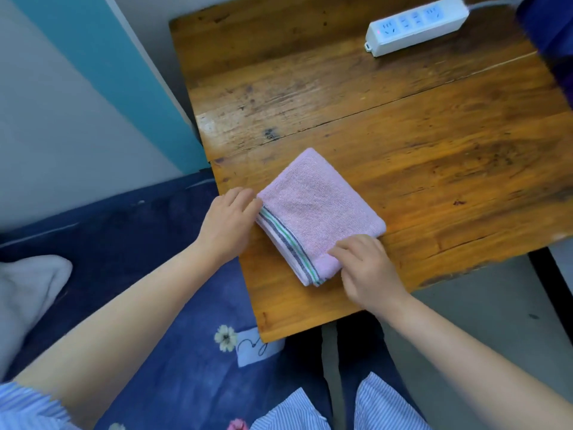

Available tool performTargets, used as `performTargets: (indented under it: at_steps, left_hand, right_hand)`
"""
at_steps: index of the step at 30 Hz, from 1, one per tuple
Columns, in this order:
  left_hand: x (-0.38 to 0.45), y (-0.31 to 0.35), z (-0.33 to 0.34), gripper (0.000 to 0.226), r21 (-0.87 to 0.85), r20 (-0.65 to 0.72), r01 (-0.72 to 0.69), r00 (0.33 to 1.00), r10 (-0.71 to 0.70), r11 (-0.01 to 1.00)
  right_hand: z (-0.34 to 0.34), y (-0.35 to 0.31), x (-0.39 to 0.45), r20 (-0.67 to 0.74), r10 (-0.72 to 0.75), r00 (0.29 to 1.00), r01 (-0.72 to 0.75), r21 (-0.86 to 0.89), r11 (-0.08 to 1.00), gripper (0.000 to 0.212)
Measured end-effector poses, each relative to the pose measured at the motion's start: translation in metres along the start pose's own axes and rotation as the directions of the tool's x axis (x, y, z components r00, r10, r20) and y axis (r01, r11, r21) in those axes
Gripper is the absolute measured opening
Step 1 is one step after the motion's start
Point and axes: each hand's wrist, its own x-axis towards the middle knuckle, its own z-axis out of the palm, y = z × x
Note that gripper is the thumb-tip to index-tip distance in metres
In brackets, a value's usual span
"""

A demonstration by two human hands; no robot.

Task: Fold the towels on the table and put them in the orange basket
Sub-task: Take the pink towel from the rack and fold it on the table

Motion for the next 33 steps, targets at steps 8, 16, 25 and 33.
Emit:
performTargets:
  at_steps: [8, 16, 25, 33]
  left_hand:
    - [-0.007, 0.106, 0.026, 0.060, -0.182, 0.120, 0.423, 0.905, -0.407, 0.888]
    - [-0.009, 0.120, 0.047, 0.057, -0.135, 0.227, 0.564, 0.818, -0.529, 0.815]
    - [-0.011, 0.134, 0.035, 0.052, -0.175, 0.082, 0.607, 0.793, -0.603, 0.775]
    - [-0.007, 0.206, 0.030, 0.055, -0.134, -0.012, 0.603, 0.792, -0.610, 0.786]
  right_hand:
    - [-0.007, 0.048, 0.093, 0.364, 0.049, 0.930, 0.026, -0.198, 0.980, 0.047]
    - [0.022, 0.069, 0.098, 0.403, -0.147, 0.903, 0.229, -0.165, 0.959, 0.049]
    - [0.001, 0.064, 0.091, 0.359, -0.243, 0.901, 0.298, -0.106, 0.949, 0.033]
    - [-0.037, 0.104, 0.036, 0.382, -0.581, 0.719, 0.643, -0.048, 0.764, 0.016]
